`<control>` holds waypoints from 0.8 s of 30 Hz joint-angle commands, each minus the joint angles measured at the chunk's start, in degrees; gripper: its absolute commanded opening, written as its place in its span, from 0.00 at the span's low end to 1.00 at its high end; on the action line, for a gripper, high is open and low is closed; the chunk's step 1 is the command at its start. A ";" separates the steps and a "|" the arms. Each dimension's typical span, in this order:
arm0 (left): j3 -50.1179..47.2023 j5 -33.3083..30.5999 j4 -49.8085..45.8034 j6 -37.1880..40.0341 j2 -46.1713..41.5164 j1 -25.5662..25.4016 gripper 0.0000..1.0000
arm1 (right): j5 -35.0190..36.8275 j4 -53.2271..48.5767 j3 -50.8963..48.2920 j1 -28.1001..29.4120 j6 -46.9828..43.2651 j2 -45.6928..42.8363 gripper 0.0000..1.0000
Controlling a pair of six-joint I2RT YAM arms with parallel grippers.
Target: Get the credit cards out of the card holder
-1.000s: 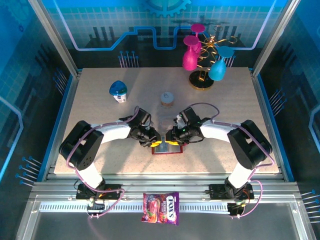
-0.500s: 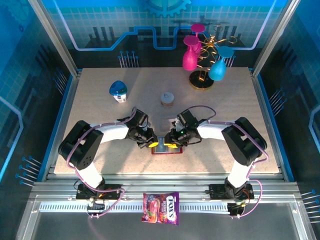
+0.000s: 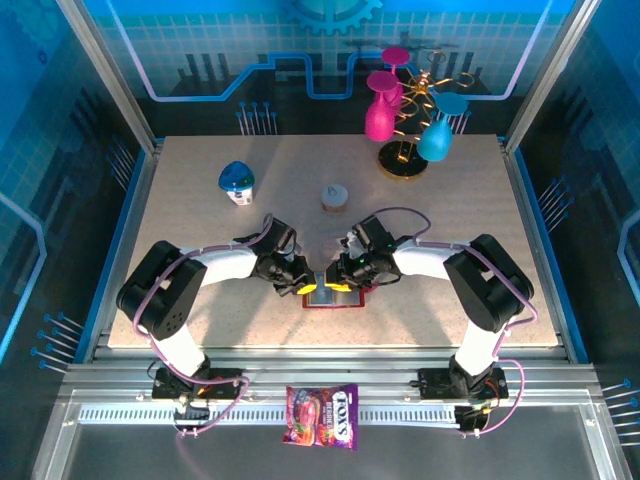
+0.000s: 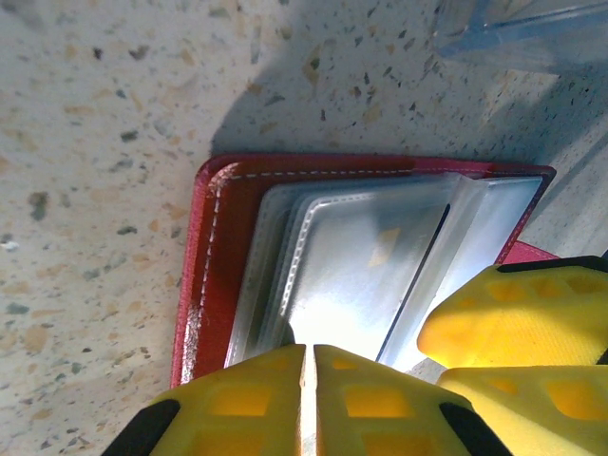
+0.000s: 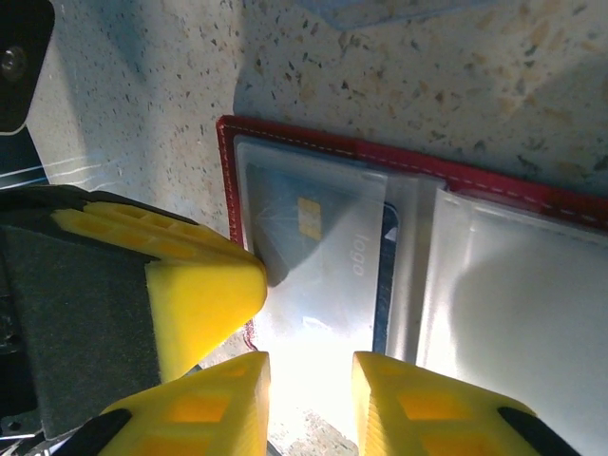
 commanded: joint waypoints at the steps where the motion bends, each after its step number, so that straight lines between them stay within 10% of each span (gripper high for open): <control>1: -0.30 0.62 -1.18 1.52 0.14 0.48 0.12 | -0.90 1.12 1.27 0.81 0.69 1.30 0.30; 24: -0.65 0.44 -1.41 1.57 -0.62 0.48 0.13 | 1.01 -2.20 1.84 1.00 -0.98 3.07 0.31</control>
